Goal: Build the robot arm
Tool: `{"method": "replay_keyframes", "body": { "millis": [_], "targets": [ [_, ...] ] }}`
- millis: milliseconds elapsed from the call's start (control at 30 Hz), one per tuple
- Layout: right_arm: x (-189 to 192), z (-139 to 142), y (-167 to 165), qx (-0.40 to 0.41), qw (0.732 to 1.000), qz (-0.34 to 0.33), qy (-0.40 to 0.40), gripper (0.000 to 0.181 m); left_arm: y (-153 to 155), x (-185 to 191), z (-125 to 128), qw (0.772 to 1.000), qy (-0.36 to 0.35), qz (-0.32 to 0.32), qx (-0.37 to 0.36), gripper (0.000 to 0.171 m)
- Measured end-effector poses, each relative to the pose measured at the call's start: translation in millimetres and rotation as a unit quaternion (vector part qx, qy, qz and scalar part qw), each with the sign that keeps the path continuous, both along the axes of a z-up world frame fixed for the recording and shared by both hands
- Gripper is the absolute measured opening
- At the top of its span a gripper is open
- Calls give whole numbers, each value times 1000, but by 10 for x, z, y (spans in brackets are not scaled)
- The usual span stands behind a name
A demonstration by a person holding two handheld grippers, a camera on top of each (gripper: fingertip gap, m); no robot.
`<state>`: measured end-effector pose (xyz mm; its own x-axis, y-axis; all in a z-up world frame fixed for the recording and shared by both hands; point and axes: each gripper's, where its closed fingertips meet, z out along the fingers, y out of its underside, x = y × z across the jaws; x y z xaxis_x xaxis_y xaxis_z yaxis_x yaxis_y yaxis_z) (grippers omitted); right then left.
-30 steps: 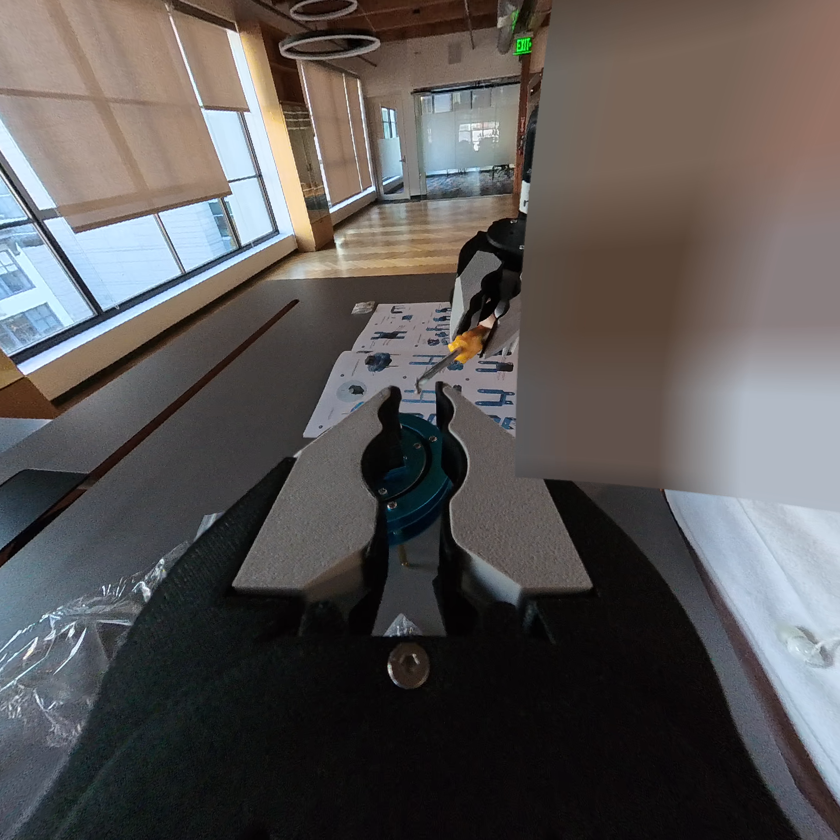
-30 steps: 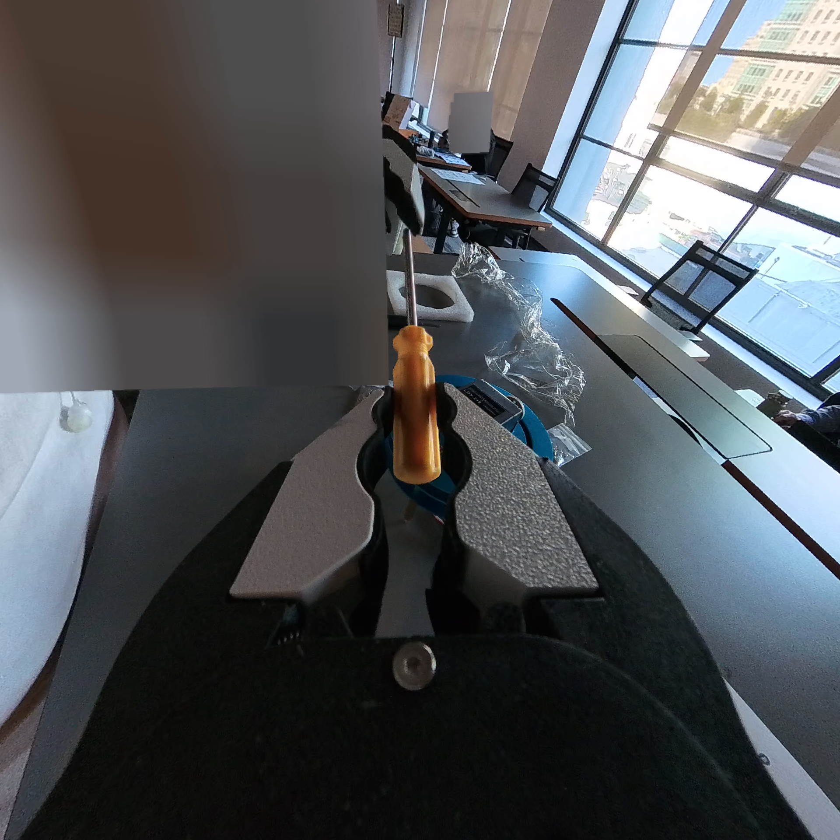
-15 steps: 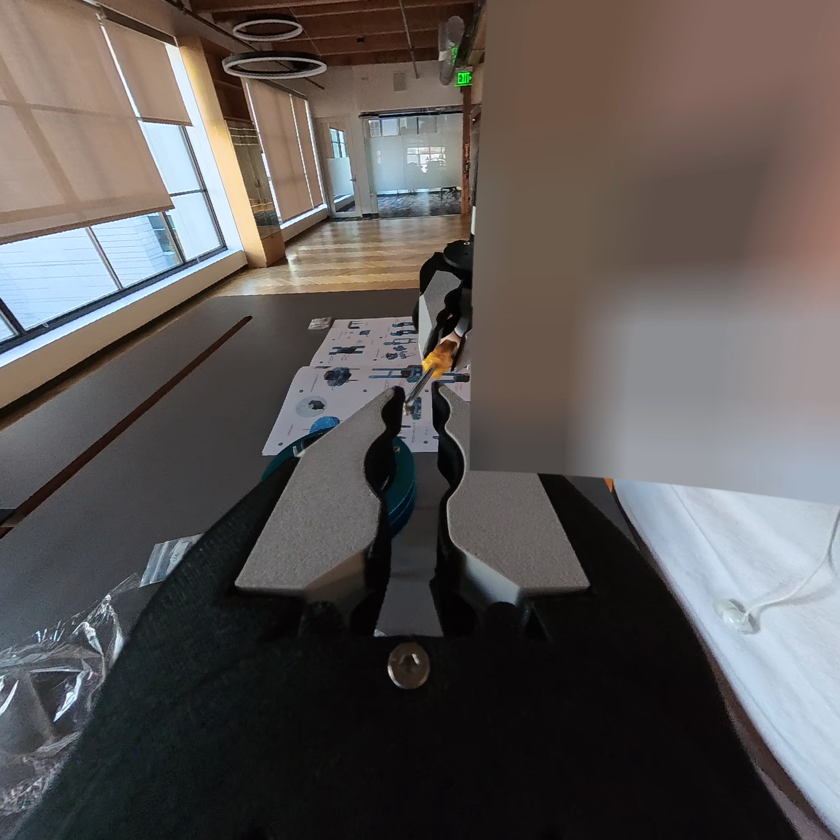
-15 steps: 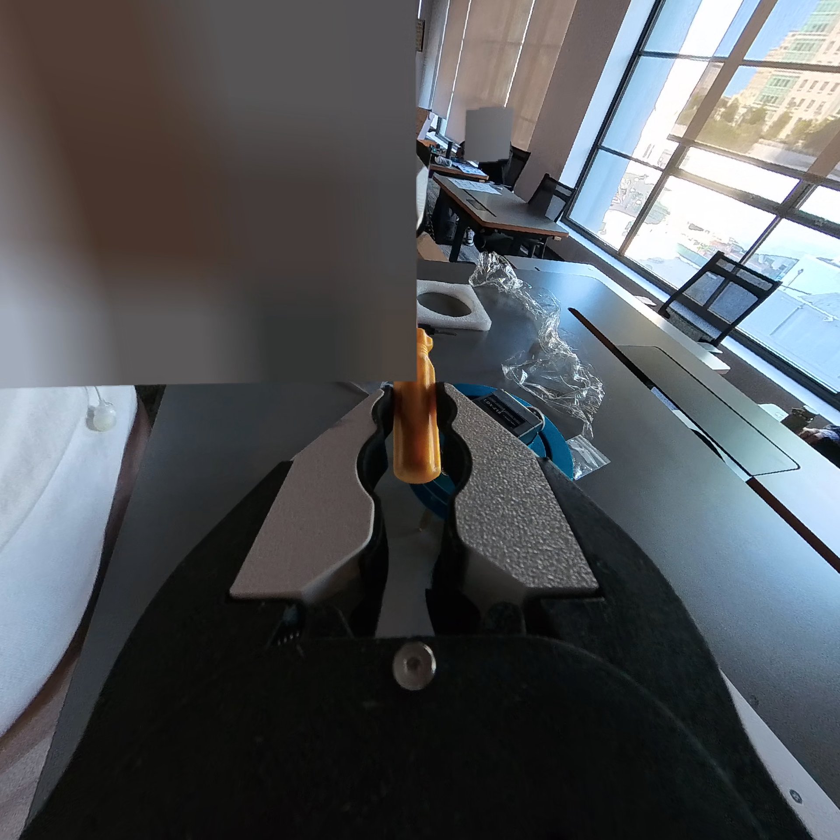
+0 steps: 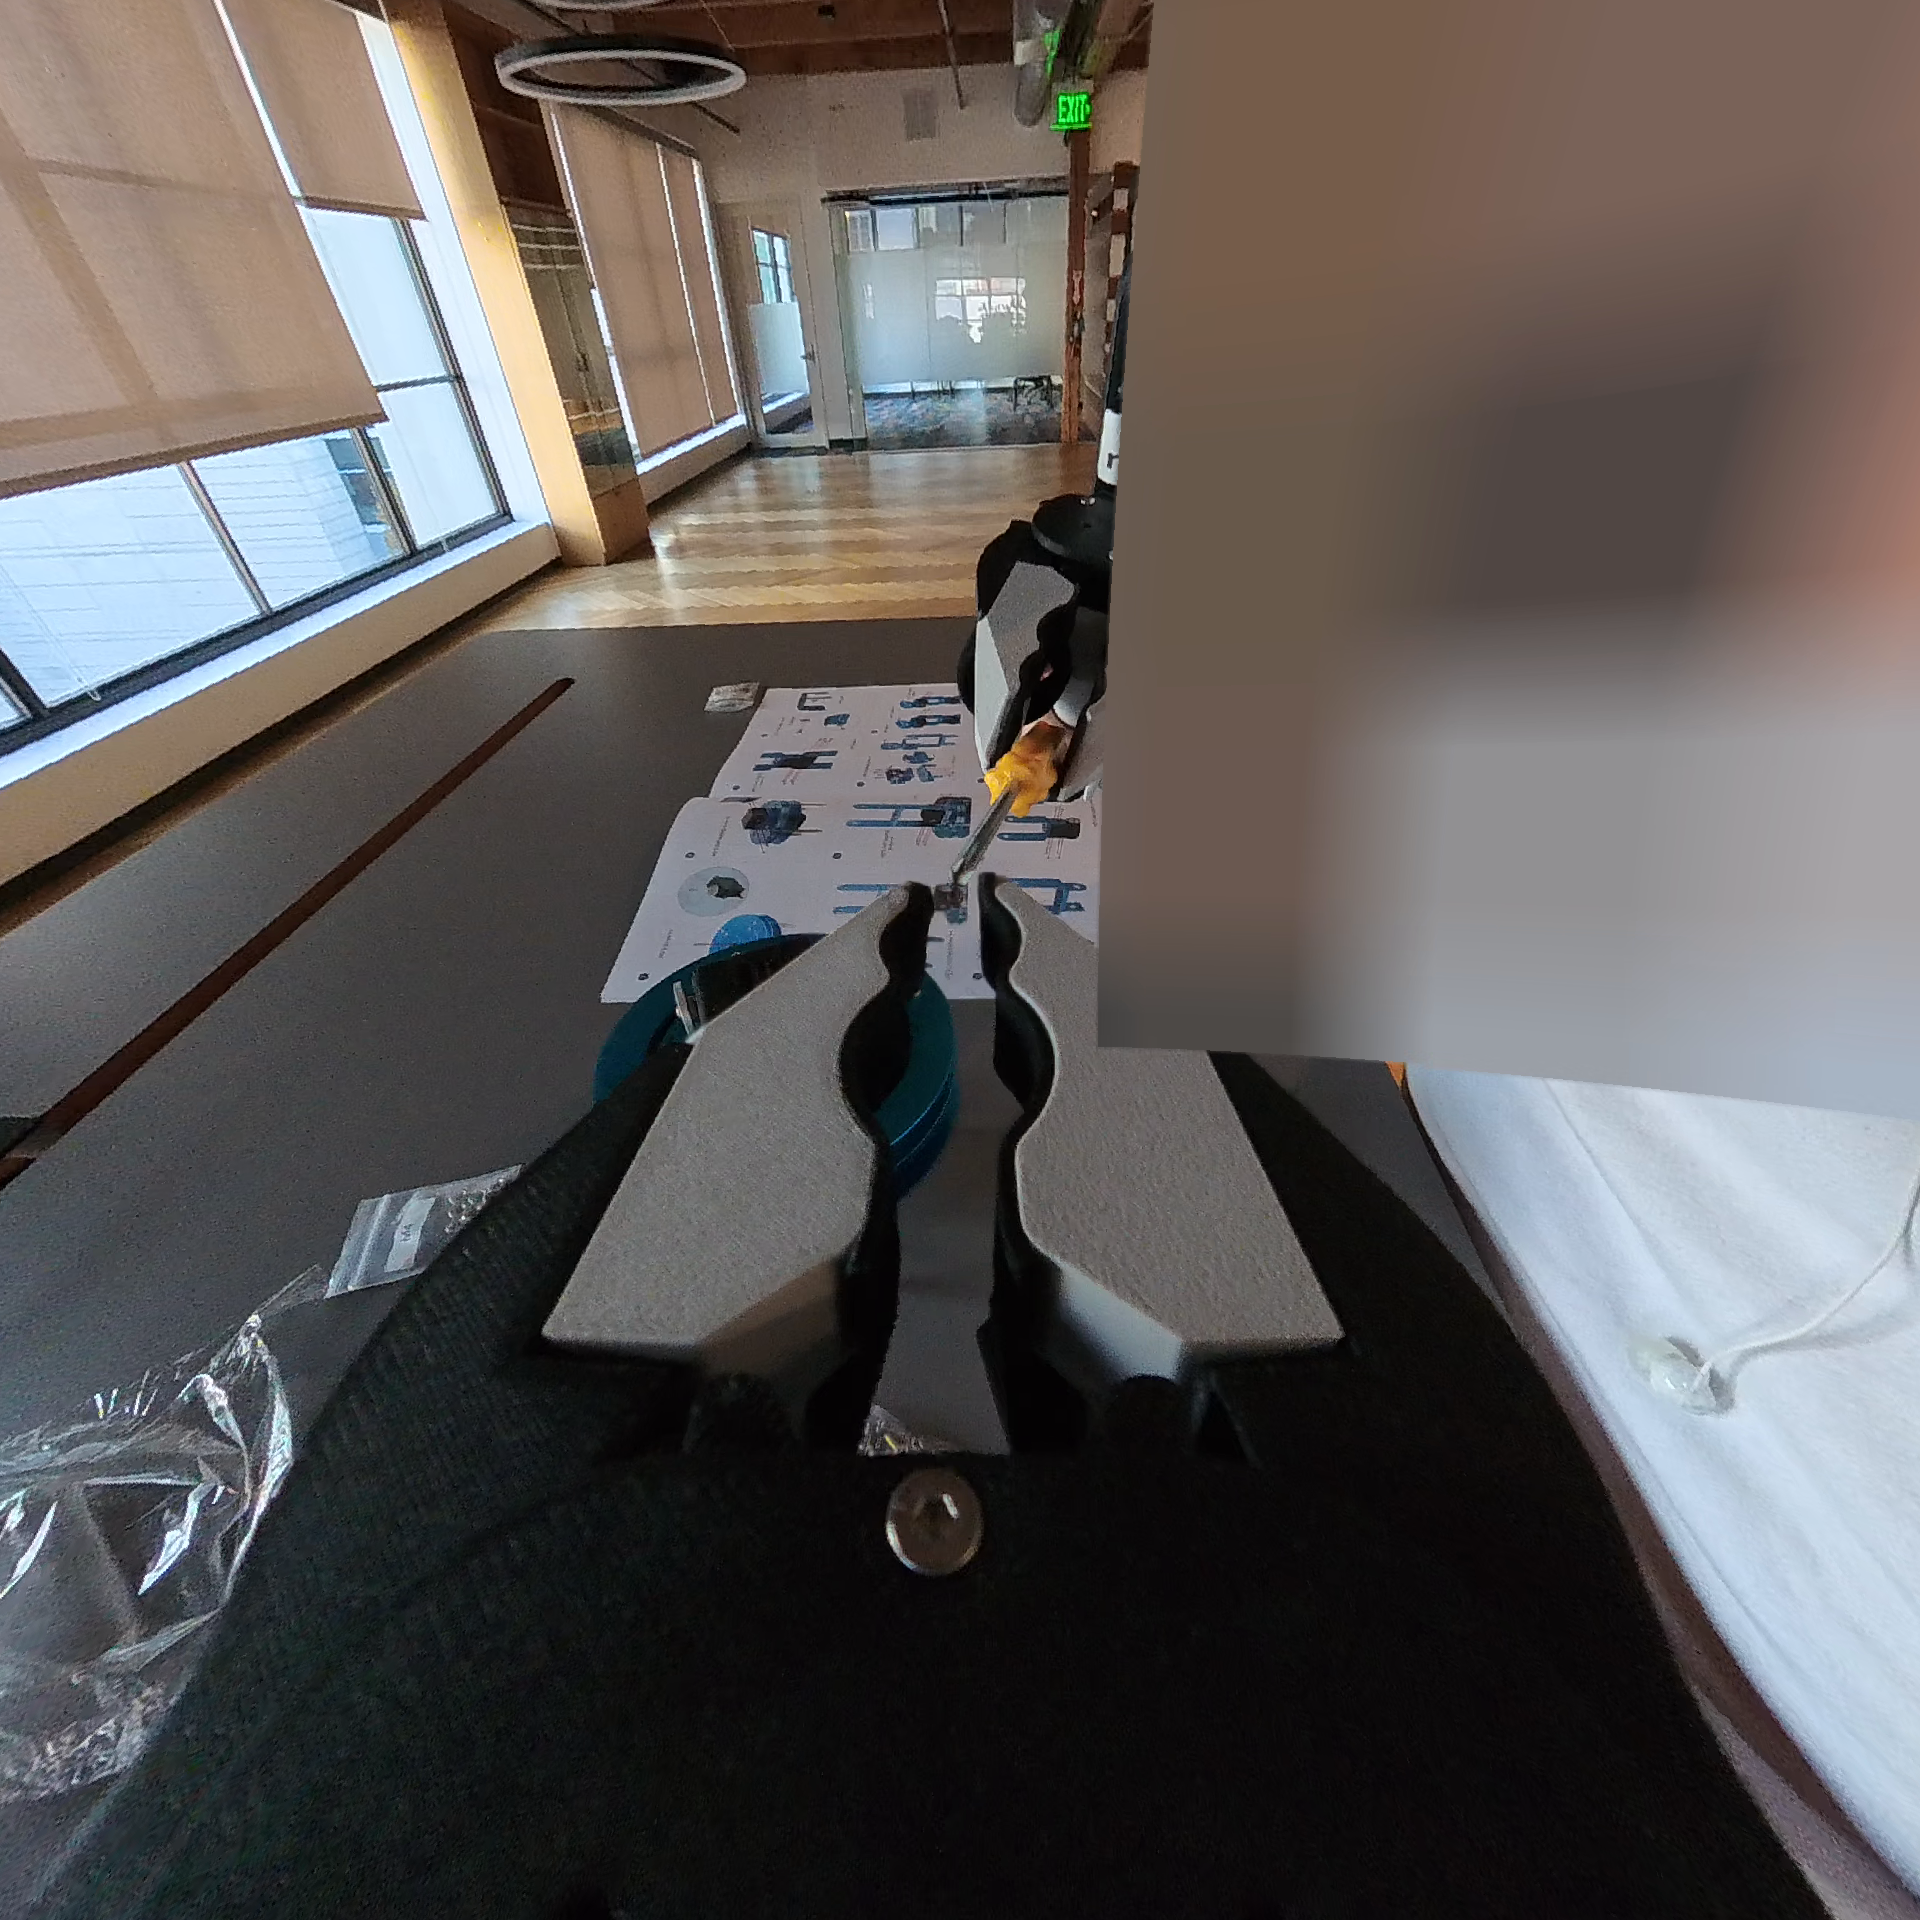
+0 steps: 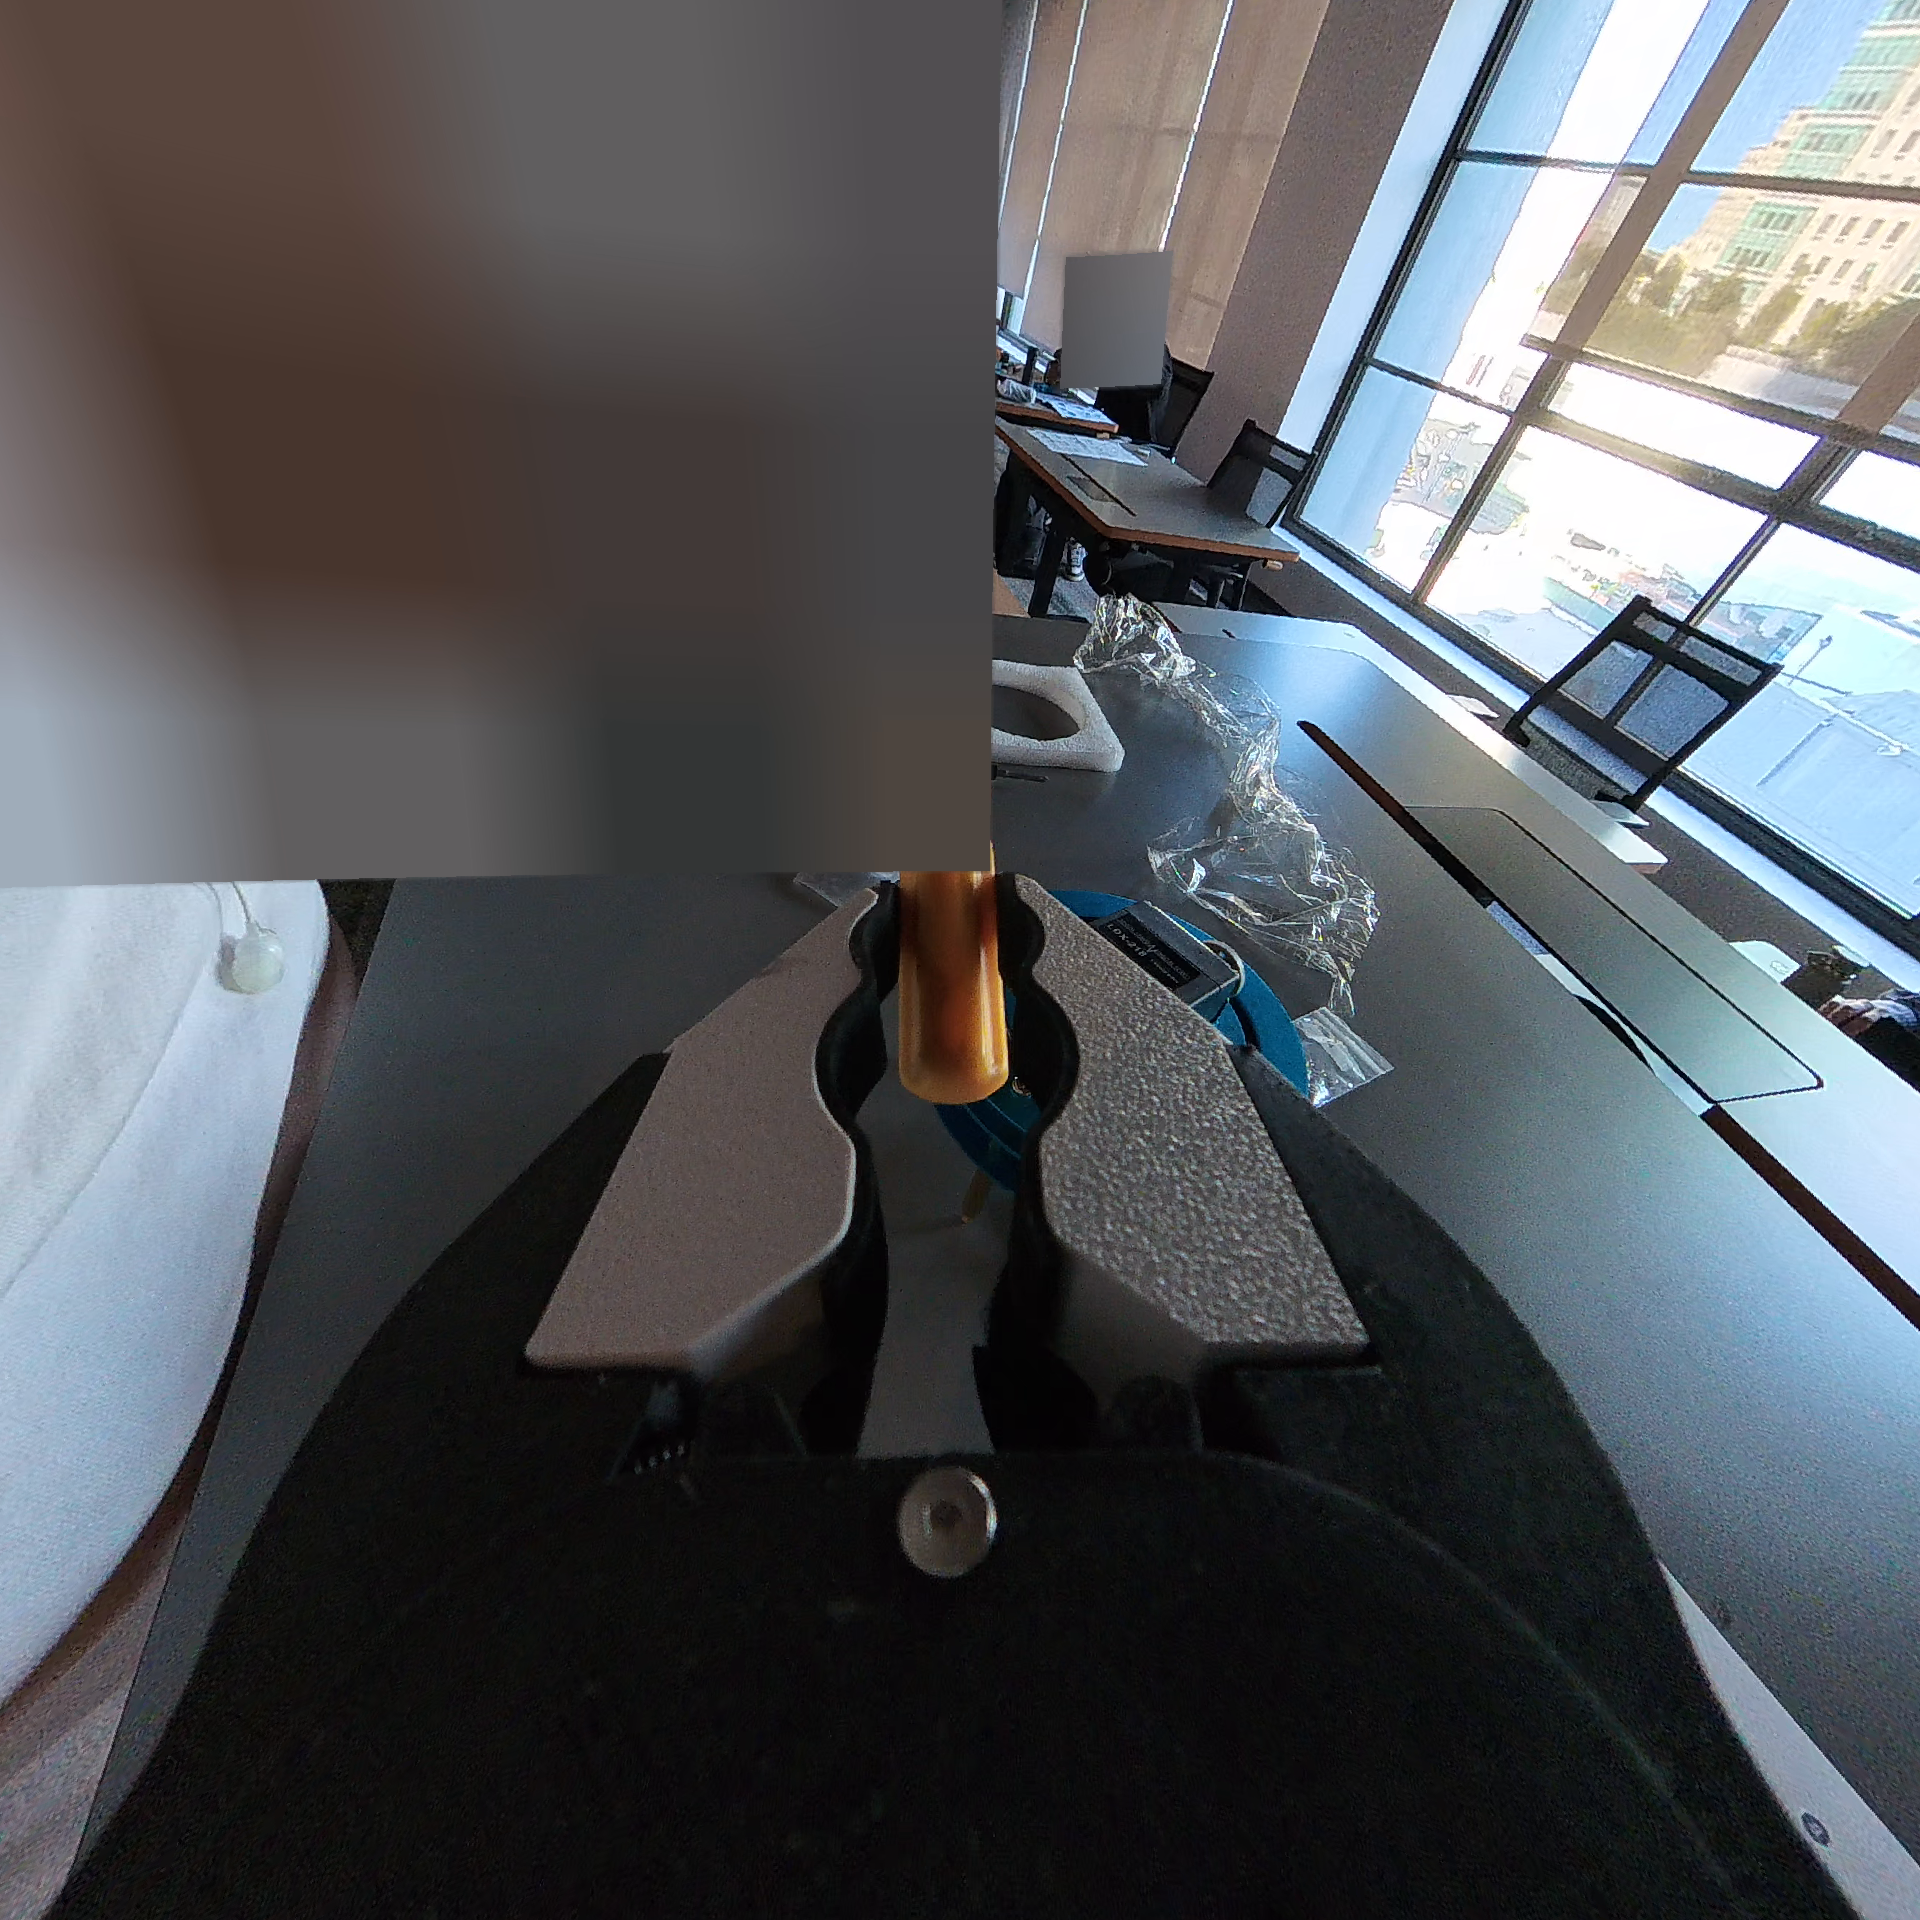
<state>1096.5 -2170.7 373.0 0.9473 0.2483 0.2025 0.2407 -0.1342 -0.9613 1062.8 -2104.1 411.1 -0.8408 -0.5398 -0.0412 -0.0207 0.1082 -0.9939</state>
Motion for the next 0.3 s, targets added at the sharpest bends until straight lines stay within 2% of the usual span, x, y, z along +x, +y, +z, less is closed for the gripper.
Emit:
{"method": "replay_keyframes", "body": {
  "millis": [300],
  "targets": [
    [28,1,-1,-1,1000,-5,1,17,24,22,26,1000,2,5,-13,0]
  ]
}}
